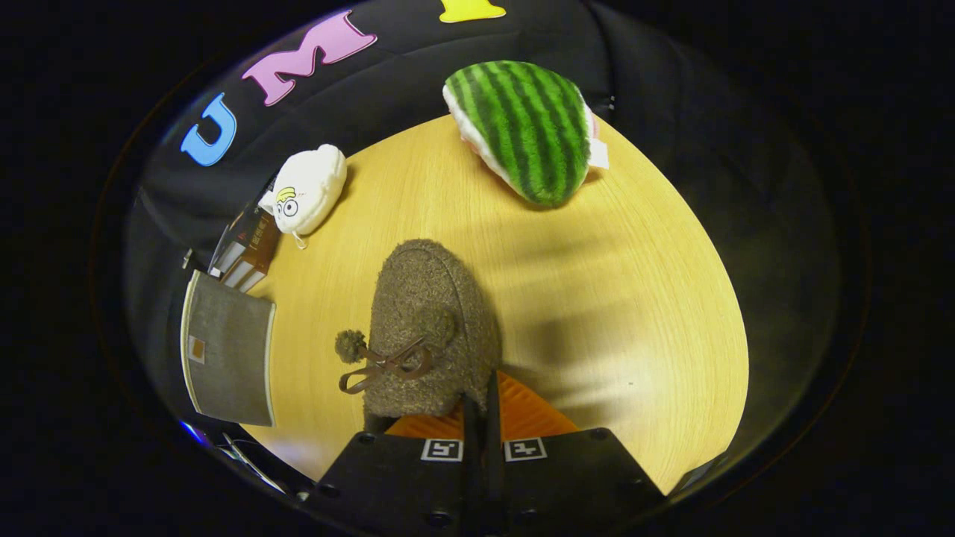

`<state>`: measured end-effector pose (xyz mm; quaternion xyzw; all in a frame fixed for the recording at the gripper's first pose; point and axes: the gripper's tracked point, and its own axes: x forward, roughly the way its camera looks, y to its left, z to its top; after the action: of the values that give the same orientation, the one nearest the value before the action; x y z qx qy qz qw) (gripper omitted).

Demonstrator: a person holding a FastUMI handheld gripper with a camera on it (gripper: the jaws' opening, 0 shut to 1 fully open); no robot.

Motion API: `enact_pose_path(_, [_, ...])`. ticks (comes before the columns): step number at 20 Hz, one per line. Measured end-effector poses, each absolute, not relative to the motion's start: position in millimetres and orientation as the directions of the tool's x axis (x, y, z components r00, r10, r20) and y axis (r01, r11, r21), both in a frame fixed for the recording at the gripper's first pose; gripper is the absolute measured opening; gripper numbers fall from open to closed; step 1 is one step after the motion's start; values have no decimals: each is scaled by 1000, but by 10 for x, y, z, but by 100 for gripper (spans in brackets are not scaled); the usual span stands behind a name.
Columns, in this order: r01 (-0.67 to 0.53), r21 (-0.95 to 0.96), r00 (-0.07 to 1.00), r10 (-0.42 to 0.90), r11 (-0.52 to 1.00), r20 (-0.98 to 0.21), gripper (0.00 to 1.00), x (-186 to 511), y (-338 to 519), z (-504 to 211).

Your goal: Open the storage box then place both shoes into the box .Put the left shoe in first, then the right shoe, with the right side of both shoes facing outward in a uniform manner.

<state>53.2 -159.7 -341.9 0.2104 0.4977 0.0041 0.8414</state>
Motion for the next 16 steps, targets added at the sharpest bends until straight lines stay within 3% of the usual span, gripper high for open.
enact_pose_path(8, [246, 475, 593, 257, 845, -763, 6, 606, -1045, -2721])
enact_pose_path(16, [182, 591, 662, 347, 786, -665, 5, 591, 105, -1860])
